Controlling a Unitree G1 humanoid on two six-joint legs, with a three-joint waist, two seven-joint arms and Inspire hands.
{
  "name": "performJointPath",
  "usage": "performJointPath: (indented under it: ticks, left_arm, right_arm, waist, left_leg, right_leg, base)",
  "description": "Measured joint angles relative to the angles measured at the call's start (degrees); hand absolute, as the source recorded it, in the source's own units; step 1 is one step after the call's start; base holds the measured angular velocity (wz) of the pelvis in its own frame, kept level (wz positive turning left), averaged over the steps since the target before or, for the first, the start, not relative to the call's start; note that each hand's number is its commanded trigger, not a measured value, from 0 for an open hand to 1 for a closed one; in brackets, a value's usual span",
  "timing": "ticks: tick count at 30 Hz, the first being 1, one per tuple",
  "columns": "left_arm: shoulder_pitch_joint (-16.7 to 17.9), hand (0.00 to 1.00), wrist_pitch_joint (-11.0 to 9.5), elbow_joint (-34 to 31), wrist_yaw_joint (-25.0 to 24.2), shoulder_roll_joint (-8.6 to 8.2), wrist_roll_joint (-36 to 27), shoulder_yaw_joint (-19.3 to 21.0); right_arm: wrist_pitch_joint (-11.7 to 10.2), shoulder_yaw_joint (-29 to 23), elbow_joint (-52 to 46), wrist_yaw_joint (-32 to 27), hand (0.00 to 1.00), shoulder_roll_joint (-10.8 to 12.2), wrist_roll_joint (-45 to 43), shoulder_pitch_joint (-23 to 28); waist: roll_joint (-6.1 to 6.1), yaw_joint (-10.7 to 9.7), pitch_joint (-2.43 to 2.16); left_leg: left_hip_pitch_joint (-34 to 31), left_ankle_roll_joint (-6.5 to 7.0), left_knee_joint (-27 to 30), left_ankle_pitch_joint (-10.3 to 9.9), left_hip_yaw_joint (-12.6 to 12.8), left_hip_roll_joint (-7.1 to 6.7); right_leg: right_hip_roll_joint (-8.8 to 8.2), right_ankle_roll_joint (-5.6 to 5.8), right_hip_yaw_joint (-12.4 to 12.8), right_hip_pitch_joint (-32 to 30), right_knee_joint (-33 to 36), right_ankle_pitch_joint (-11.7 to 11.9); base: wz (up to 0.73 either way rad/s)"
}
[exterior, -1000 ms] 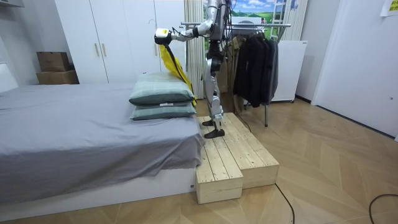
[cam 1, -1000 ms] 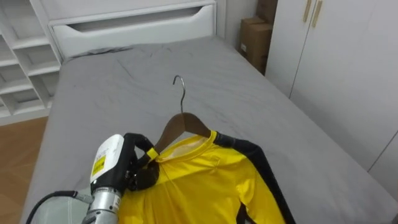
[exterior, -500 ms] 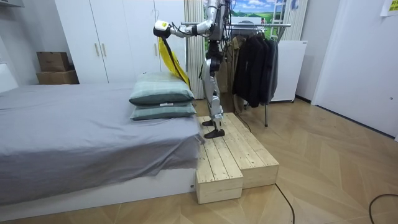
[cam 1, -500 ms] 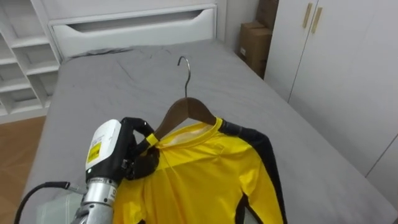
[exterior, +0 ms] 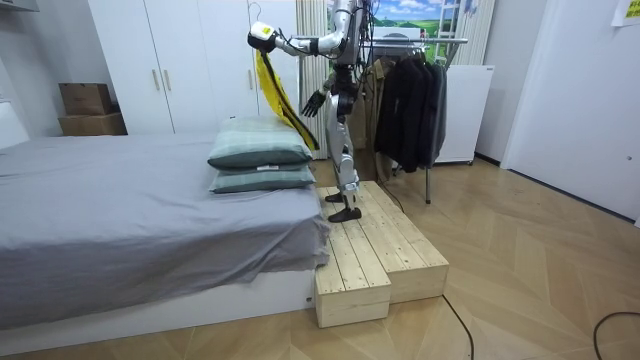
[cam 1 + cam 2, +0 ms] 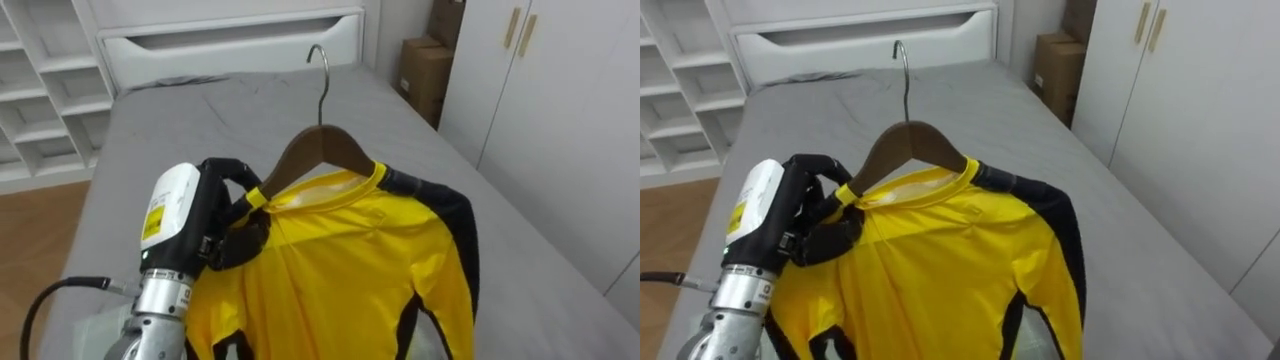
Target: Hang clothes
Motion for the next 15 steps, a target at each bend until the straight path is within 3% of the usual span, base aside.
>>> performJointPath:
  ticks: [5, 8, 12, 15]
  left_arm:
    - [0.0, 1.0, -1.5, -2.9, -0.1, -0.01, 0.0, 0.6]
    - [0.2, 1.0, -1.5, -3.3, -0.2, 0.0, -0.1, 1.2]
    - [0.8, 1.0, -1.5, -3.8, -0.2, 0.01, 0.1, 2.0]
    - [0.8, 1.0, -2.2, -4.0, -0.2, 0.05, 0.0, 2.4]
  right_arm:
    - [-1.4, -0.2, -12.8, -2.1, 0.0, -1.7, -9.7, 0.1]
    - [-3.1, -0.2, -17.1, -3.4, 0.0, -2.2, -12.8, 0.1]
    - [-3.1, -0.1, -22.8, -3.8, 0.0, -2.9, -17.3, 0.2]
    - [-4.9, -0.2, -26.3, -4.9, 0.0, -3.9, -18.8, 0.1]
  waist:
    - [-0.16, 2.2, -0.03]
    - [-0.77, 2.6, -0.06]
    - [-1.14, 3.5, -0.05]
    - [-1.34, 3.9, -0.14]
  left_leg:
    - [0.2, 0.0, 0.1, 0.0, -0.1, 0.0]
    - [0.3, 0.0, 0.3, 0.0, -0.1, -0.02]
    - [0.5, 0.0, 0.5, 0.0, 0.0, -0.03]
    - [0.5, -0.01, 0.5, 0.0, 0.0, 0.0]
  right_leg:
    - [-0.05, 0.01, 0.0, 0.2, 0.0, 0.0]
    - [-0.18, 0.04, -0.3, 0.5, -0.1, -0.2]
    - [-0.19, 0.04, 0.0, 0.7, 0.1, -0.2]
    - [-0.17, 0.04, 0.0, 0.7, 0.1, -0.2]
  base:
    - [0.0]
    - [0.02]
    - [-0.01]
    - [0.0]
